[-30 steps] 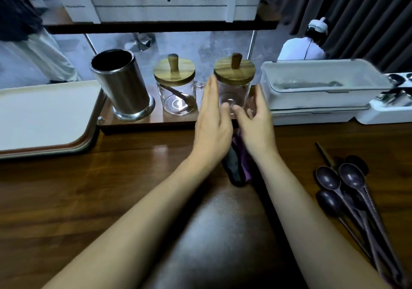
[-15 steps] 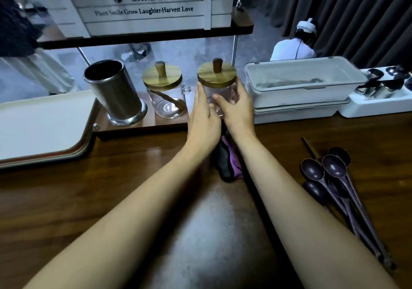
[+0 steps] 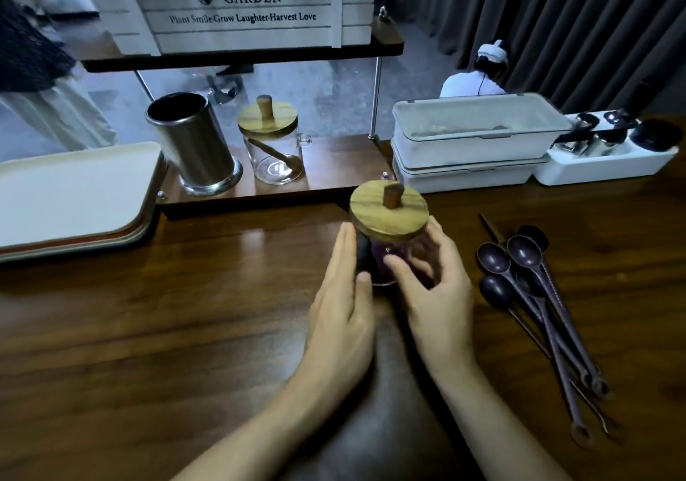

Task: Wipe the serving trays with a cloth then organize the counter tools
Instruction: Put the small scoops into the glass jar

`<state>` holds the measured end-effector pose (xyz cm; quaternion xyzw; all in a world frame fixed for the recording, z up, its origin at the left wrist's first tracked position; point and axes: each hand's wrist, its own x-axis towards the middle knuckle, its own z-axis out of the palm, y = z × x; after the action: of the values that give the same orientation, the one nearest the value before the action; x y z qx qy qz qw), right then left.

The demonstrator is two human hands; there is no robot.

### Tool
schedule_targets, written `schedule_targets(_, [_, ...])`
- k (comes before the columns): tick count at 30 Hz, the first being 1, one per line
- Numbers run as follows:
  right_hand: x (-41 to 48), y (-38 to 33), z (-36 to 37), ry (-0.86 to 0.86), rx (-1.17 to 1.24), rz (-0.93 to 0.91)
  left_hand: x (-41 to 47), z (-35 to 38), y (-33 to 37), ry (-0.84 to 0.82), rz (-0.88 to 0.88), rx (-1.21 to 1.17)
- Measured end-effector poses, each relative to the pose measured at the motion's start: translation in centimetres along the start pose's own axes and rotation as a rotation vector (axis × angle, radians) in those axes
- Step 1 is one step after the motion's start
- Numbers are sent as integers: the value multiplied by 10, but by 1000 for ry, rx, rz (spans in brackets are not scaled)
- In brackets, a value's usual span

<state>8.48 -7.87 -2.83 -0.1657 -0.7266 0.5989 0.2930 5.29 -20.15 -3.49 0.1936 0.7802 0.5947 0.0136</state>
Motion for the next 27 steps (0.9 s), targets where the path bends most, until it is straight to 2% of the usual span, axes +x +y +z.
schedule_targets(8, [-52,-1,-40,41,-45,33,-48,14,7,-35,10,-57])
schedule_targets(14, [-72,4,-74,7,-7,44,-74,34,13,-18,-2,-56])
schedule_targets(19, [-87,11,-109,-88,21,27,-88,54,26,-11,-13,-108])
schedule_targets(27, [-88,25,-150,-302,11,17,-98,69,26,6,-84,-52])
